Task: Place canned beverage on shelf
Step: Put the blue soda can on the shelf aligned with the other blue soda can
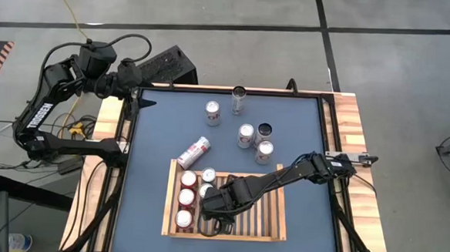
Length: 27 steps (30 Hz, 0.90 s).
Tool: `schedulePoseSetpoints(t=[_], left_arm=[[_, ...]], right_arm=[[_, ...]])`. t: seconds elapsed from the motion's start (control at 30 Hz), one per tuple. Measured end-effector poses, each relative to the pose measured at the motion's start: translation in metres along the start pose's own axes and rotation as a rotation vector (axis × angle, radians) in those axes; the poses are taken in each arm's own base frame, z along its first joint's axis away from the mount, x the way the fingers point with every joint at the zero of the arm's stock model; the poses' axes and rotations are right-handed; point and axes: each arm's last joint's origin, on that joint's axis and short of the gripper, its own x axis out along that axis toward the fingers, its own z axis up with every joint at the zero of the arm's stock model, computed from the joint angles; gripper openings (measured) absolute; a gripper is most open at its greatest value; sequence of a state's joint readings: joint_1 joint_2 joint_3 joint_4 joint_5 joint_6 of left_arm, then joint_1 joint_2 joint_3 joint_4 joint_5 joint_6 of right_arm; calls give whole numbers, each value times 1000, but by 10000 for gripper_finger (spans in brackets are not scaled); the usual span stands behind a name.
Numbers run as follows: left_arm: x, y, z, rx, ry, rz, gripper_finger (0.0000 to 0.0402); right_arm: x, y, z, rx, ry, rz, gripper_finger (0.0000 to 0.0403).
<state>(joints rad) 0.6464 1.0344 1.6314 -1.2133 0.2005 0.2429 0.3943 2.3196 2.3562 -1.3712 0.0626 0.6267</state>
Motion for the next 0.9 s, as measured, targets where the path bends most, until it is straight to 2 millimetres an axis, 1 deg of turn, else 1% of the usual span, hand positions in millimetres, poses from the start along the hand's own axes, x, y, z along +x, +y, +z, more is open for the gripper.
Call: schedulePoseSetpoints(t=[0.23,0.67,0.9], left_arm=[[0,0,0,-3,0,0,291],[0,0,0,-2,0,0,291],[0,0,0,-2,0,0,291]], right_arm=[[0,1,2,-7,-27,-7,253],[-1,9,-4,-45,-62,-40,253],[-1,9,-4,-52,-63,-43,253]])
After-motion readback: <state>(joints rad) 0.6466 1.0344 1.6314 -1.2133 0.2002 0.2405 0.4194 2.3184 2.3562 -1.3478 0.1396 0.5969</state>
